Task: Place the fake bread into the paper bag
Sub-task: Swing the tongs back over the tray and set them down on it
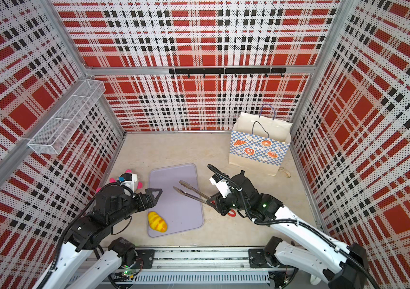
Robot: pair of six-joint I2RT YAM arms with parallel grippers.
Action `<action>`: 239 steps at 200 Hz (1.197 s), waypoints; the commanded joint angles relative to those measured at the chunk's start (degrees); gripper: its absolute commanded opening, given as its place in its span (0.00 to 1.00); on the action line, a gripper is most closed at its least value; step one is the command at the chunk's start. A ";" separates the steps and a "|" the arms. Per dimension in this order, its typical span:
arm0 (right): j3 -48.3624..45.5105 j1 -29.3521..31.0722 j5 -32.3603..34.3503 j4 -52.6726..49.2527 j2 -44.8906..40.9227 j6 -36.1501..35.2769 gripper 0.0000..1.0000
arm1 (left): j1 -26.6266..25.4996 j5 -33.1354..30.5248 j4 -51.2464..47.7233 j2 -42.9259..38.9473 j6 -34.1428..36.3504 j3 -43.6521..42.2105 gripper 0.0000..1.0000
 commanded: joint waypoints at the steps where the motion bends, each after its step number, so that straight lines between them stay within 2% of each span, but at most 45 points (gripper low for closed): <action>1: -0.44 0.41 -1.00 6.60 1.24 0.29 0.31 | 0.48 -0.42 -1.12 0.26 0.03 1.85 0.98; 64: 0.82 0.41 -1.94 10.18 6.49 -0.83 0.31 | 0.43 0.06 -0.06 1.58 -0.34 1.69 0.98; 93: -0.67 0.89 -7.46 10.44 9.03 -2.32 0.30 | 0.46 0.01 -0.24 2.18 -0.15 1.90 0.98; 114: -1.95 3.13 -8.42 10.48 11.03 -2.79 0.30 | 0.43 -0.01 -0.24 3.01 -0.06 1.72 0.98; 145: -3.98 4.46 -12.78 15.45 13.88 1.67 0.29 | 0.44 0.14 -0.06 4.25 0.03 1.21 0.98; 198: -4.43 4.63 -16.46 21.18 18.82 6.32 0.28 | 0.54 -0.10 0.00 4.48 0.78 0.64 0.98; 223: -4.13 4.79 -13.42 21.35 20.59 6.08 0.28 | 0.62 0.11 0.06 4.76 1.00 0.73 0.98; 239: -3.97 4.97 -9.01 20.35 21.33 5.29 0.29 | 0.69 0.19 0.15 4.75 1.17 0.69 0.98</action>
